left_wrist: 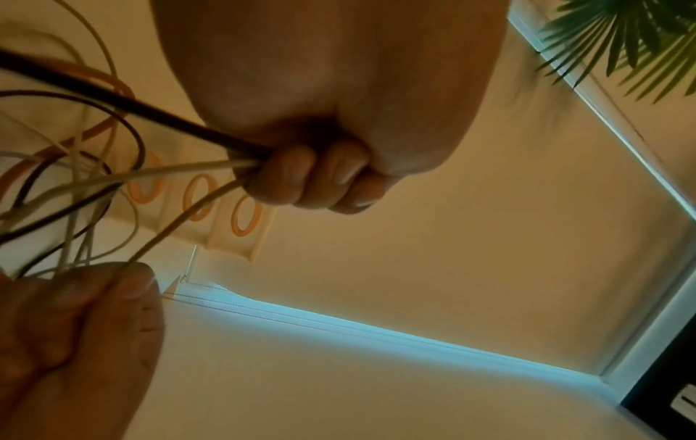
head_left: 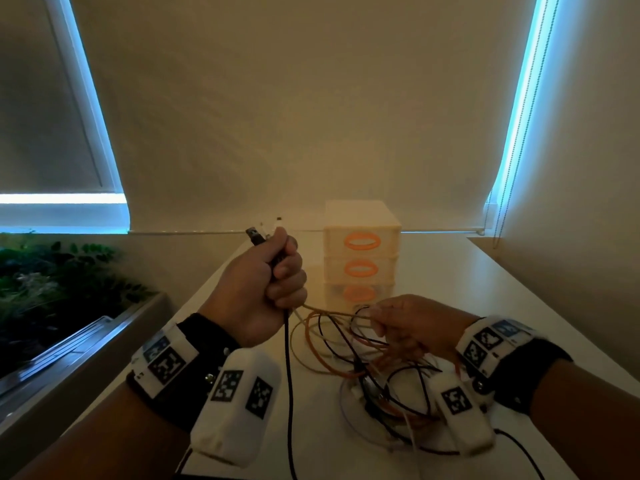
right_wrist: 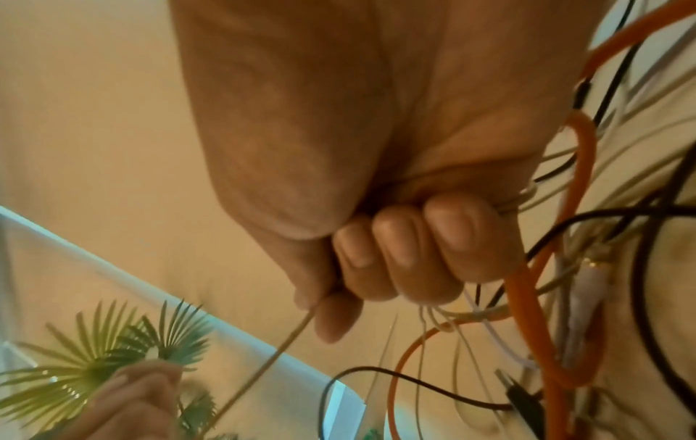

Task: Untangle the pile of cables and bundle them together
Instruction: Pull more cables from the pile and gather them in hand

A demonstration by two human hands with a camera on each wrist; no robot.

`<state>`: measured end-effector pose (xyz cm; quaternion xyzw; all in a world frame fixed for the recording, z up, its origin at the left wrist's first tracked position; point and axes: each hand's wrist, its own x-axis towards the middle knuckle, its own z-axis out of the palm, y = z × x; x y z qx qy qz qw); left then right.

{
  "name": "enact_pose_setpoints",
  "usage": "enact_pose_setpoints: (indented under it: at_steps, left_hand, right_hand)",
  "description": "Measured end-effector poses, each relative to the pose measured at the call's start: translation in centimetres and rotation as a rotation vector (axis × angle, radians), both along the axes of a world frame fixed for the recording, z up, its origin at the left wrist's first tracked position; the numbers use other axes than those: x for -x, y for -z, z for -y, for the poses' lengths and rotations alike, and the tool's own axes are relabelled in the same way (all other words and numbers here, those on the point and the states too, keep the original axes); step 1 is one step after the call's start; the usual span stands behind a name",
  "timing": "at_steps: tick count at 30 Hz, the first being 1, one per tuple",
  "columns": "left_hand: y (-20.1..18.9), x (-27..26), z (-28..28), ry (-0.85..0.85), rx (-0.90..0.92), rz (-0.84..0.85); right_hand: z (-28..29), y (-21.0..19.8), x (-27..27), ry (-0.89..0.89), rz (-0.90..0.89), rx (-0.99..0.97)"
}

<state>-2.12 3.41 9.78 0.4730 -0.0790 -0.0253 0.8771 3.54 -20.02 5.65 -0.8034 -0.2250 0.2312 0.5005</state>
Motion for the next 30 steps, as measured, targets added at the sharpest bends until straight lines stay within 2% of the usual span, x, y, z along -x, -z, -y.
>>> enact_pose_setpoints:
  at_steps: [4,8,11,14,17,20,23,25,28,30]
  left_hand:
    - [0.4,0.0,0.1,0.106,-0.151,-0.024]
    - [0.5,0.5,1.1,0.213,-0.307,-0.050]
    - [0.5,0.7,2.0,0.217,-0.386,-0.087]
    - [0.1,0.5,1.9,0.125,-0.276,-0.118]
    - [0.5,-0.3,0.9,-0.038,-0.145,-0.143]
    - [0.9,-0.7,0.2,-0.060,-0.037,-0.153]
    - [0.9,-0.5,0.4,-0.115,0.082,-0.142]
    - [0.9,-0.5,0.5,-0.193,0.044,-0.088]
    - [1.3,-0.5,0.4,-0.236,-0.092,-0.035]
    - [1.8,-0.5,0.7,-0.220,-0.117,-0.008]
  right_hand:
    - [-0.7,-1.5,-0.4,0.090,0.056,0.061]
    - [-2.7,-4.3,-0.1,0.201,0.053,-0.043]
    - [-4.7,-6.5,1.1,0.193,0.161,-0.058]
    - [-5.6,-8.0,2.9,0.168,0.383,0.110]
    - [-6.3,-8.2,5.0,0.007,0.653,0.284]
    - [-7.0,-7.7,6.7,-0.127,0.682,0.243]
    - [-6.8,-6.0,6.4,-0.219,0.731,0.312]
    - [-6.3,-5.1,5.7,-0.200,0.710,0.278]
    - [-5.6,-5.3,5.2,-0.068,0.699,0.075]
    - [-5.5,-6.1,5.1,0.031,0.683,-0.050]
